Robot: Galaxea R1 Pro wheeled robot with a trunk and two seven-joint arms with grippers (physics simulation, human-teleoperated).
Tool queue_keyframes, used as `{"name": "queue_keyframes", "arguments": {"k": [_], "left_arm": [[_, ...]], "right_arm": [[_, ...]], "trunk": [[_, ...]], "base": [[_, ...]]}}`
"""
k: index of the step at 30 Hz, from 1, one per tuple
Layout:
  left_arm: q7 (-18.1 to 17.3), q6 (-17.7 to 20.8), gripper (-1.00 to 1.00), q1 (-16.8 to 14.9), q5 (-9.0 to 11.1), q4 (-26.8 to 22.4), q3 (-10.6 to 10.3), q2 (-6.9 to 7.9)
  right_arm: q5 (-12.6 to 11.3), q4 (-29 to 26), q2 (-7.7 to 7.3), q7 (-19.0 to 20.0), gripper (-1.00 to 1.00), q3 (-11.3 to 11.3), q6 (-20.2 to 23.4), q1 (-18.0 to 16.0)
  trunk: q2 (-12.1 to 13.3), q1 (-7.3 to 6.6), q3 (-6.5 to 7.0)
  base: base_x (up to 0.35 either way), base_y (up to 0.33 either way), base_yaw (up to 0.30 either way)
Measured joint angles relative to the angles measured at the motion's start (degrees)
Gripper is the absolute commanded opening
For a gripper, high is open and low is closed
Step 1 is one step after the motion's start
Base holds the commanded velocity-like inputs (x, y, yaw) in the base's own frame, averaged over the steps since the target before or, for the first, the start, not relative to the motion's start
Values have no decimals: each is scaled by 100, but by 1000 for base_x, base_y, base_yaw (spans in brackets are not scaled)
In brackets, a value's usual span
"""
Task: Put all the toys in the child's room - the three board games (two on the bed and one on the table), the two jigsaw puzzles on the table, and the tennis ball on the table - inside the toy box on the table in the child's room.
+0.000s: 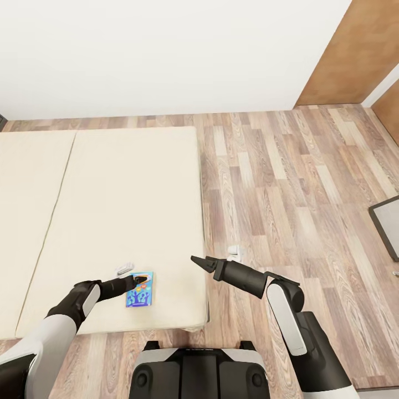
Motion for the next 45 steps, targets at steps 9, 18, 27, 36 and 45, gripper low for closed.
{"name": "queue_keyframes", "arguments": {"k": [9,18,27,36,45], "left_arm": [[-11,10,100,-3,70,-9,17,-102],[-13,3,100,-3,64,-8,17,-226],[-19,2,100,-3,64,-9,17,-231],[-19,1,100,-3,60,-10,16,-277],[-9,-9,100,1,-15,-33,-3,-290]], "right_arm": [[0,-6,1,-1,100,8,12,-1],[0,-4,2,0,100,8,19,0],[0,-6,3,-1,100,1,20,0],[-1,-2,2,0,100,-2,20,0],[-1,2,2,0,100,-17,20,0]], "trunk": [[-1,0,0],[-1,0,0],[-1,0,0],[-1,0,0],[0,0,0]], "base": [[0,0,132],[0,0,100],[0,0,26],[0,0,54],[0,0,5]]}}
